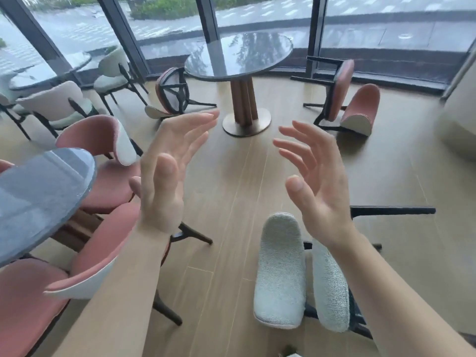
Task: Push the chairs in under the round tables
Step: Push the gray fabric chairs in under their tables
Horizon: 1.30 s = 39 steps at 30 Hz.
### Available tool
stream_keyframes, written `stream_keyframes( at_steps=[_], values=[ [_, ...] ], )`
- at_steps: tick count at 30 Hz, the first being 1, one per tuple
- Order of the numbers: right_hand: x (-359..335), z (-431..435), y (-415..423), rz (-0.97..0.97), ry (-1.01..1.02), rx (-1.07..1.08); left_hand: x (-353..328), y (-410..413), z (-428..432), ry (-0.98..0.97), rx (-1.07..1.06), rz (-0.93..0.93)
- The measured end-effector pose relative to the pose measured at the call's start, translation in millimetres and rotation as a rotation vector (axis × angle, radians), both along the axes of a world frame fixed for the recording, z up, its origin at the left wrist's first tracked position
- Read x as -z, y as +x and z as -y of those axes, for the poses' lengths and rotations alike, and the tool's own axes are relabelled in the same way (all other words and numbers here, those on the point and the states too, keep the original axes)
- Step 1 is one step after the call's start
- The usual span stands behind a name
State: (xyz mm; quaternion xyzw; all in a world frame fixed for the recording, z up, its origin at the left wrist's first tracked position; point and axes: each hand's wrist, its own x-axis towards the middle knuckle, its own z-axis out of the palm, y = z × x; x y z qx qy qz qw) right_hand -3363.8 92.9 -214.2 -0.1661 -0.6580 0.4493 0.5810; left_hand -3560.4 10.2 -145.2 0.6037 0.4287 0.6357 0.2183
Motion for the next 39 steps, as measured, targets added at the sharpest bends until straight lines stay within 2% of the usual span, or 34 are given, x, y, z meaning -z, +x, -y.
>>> stream_keyframes(
  at_steps=[6,15,21,26,30,34,39],
  values=[
    [10,-24,-15,0.034,-0.074,0.209,26,-21,-76,-0.047,0.241,0.065],
    [34,-37,-89,0.06,-0.124,0.717,66,-69,-190,-0.098,0.771,0.113],
    [65,-31,-126,0.02,-0.227,0.933,103,-78,-224,-0.211,0.95,0.135],
    [124,-34,-143,-0.038,-0.311,0.988,171,-82,-222,-0.325,0.995,0.073],
    [181,-32,-161,-0.09,-0.367,1.046,230,-91,-217,-0.395,0.999,0.127],
    [259,-35,-181,-0.163,-0.438,1.08,309,-94,-220,-0.464,0.988,0.191],
    [387,-41,-203,-0.296,-0.544,1.194,442,-96,-224,-0.555,0.995,0.202]
  ],
)
